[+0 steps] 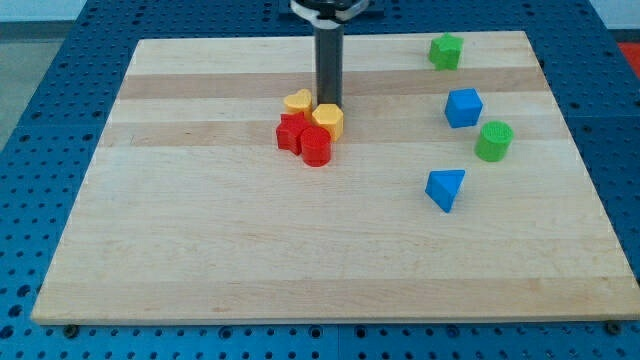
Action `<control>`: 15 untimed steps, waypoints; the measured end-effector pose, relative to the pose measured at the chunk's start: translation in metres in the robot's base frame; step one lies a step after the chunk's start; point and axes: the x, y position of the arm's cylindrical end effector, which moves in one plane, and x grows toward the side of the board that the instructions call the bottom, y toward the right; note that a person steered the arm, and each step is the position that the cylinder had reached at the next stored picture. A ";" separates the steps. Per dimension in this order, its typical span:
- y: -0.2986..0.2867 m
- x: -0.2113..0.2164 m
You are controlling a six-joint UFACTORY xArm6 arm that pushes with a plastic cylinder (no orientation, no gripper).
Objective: Slide the green star along with the blue cube down a bit
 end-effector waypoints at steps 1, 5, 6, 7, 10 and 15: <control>0.008 -0.001; 0.039 -0.011; 0.079 -0.024; 0.079 -0.024; 0.092 -0.100; 0.165 -0.151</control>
